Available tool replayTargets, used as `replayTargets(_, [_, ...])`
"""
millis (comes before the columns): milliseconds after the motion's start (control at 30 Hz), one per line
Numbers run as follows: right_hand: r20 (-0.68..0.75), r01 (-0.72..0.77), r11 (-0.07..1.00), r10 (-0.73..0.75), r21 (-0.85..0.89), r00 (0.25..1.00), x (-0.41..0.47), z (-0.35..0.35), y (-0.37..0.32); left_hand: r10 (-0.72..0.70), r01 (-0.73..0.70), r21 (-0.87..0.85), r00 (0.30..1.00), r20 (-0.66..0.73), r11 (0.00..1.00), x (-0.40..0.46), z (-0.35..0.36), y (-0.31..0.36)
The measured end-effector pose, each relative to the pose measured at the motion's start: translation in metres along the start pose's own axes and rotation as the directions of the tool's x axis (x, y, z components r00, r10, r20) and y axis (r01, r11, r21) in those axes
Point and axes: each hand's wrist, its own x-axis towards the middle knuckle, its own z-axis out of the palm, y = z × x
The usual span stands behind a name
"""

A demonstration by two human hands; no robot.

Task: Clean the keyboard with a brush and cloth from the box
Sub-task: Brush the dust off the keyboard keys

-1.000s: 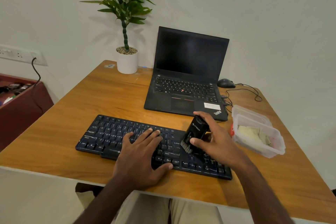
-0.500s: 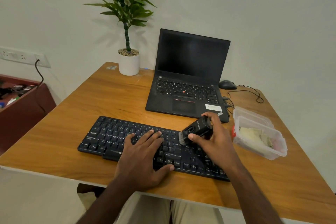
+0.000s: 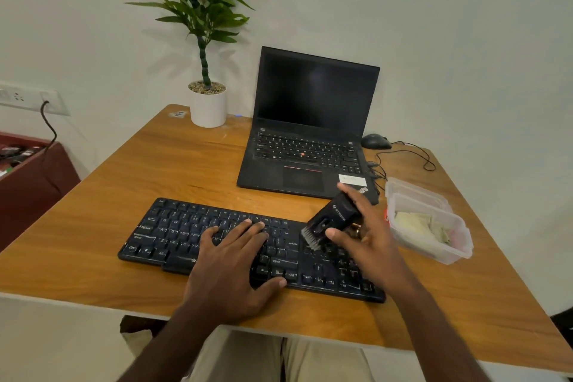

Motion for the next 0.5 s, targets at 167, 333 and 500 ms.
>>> replayTargets(167, [0.194, 0.039, 0.984, -0.004, -0.177, 0.981, 0.0, -0.016, 0.004, 0.0, 0.0, -0.002, 1.0, 0.016, 1.0, -0.001, 0.0, 0.0])
replayTargets(333, [0.179, 0.058, 0.967, -0.014, -0.247, 0.984, 0.005, -0.051, 0.004, -0.004, 0.004, 0.005, 1.0, 0.009, 1.0, -0.001, 0.0, 0.0])
replayTargets(500, [0.198, 0.074, 0.969, -0.027, -0.236, 0.98, 0.004, -0.025, 0.004, -0.001, 0.0, 0.011, 1.0, 0.023, 1.0, 0.0, 0.001, 0.0])
